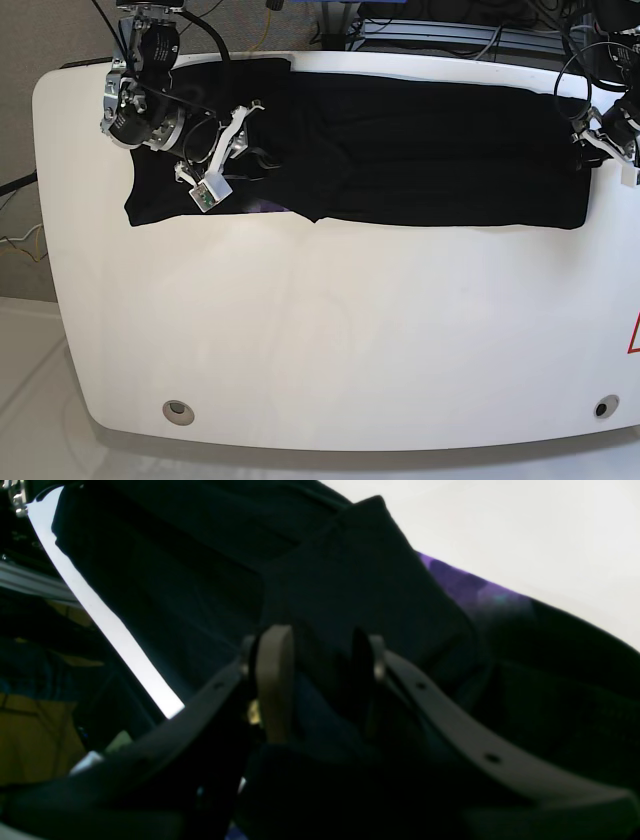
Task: Fold the T-shirt properly
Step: 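Open the left gripper and move it to the shirt end beside it, then grasp the shirt end with the left gripper and fold it toward the right gripper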
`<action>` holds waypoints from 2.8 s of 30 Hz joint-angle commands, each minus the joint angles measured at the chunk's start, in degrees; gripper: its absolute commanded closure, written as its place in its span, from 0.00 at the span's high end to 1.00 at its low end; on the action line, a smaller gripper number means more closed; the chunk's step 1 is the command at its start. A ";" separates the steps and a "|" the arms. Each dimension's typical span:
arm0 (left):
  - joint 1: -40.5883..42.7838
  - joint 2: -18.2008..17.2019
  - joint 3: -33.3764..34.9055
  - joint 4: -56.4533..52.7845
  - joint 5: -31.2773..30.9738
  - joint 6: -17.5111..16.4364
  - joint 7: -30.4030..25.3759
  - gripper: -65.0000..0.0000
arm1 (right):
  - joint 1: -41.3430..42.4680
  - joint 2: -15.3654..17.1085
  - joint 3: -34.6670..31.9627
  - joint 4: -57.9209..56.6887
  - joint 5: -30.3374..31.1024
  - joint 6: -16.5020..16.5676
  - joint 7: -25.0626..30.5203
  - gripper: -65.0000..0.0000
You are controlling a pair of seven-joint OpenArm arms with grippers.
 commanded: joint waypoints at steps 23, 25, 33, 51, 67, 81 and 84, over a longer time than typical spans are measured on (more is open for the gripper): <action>-0.94 1.03 0.23 3.70 -1.55 -2.22 7.04 0.00 | 8.63 -0.43 -2.26 -3.85 -7.10 0.38 3.48 0.07; -0.75 1.03 0.19 5.88 -2.46 -2.22 8.15 0.00 | 8.80 -0.41 -1.79 -3.77 -7.47 0.38 3.67 0.07; 0.96 0.75 0.46 13.07 -5.54 -2.22 11.32 0.00 | 9.05 -0.11 1.05 -4.00 -7.66 0.38 3.52 0.05; 7.88 7.30 0.92 34.30 -14.01 -2.22 18.75 0.00 | 8.75 -0.05 1.51 -3.93 -7.33 0.38 3.12 0.14; 4.83 20.88 7.07 38.57 -12.30 -1.85 20.24 0.00 | 6.13 -0.04 5.56 -0.92 -7.92 0.38 3.65 0.11; 3.62 26.07 18.17 38.16 -6.41 1.17 19.73 0.00 | 6.82 -0.28 4.82 -2.20 -7.84 0.38 3.09 0.11; 2.35 26.83 19.34 37.78 -5.34 2.74 19.25 0.00 | 6.62 -0.04 4.78 -1.98 -7.77 0.38 3.23 0.11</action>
